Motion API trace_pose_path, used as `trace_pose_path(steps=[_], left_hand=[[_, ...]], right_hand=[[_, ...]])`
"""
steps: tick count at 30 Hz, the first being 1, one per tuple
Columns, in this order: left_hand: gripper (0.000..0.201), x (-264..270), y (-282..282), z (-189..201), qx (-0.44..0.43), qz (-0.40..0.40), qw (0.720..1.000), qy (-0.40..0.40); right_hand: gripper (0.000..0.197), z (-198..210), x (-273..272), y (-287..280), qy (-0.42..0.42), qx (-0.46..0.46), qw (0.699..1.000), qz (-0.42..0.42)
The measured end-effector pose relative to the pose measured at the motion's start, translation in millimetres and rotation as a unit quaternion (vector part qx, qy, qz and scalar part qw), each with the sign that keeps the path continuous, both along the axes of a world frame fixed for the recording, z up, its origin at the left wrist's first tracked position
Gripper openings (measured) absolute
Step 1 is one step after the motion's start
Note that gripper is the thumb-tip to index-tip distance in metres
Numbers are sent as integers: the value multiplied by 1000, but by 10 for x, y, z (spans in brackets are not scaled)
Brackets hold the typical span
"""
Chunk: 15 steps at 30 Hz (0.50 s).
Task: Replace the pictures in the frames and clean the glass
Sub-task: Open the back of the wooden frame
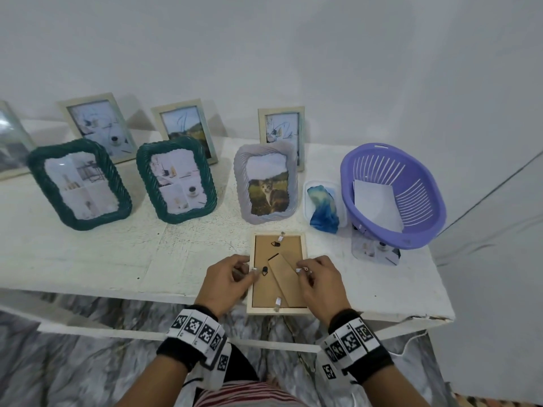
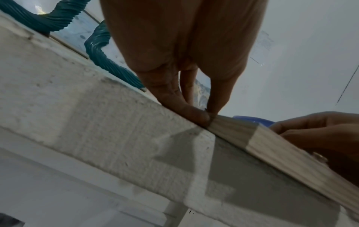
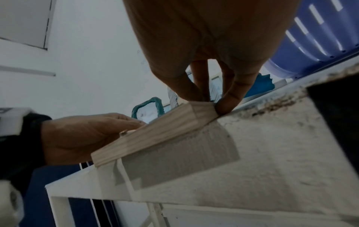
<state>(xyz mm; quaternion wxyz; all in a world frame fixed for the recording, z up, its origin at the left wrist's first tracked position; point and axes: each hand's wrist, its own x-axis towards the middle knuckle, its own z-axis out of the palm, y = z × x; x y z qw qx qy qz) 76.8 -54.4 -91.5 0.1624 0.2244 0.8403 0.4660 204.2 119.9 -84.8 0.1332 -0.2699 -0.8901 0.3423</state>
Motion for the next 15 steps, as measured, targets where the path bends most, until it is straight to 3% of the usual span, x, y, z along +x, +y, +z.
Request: trace_pose_path(steps=[6, 15], left_hand=[[22, -22, 20, -44, 0, 9, 1000, -9], [20, -40, 17, -88, -1, -6, 1000, 8]], right_hand=[[11, 21, 4, -23, -25, 43, 998, 46], [9, 99, -69, 160, -94, -8, 991, 95]])
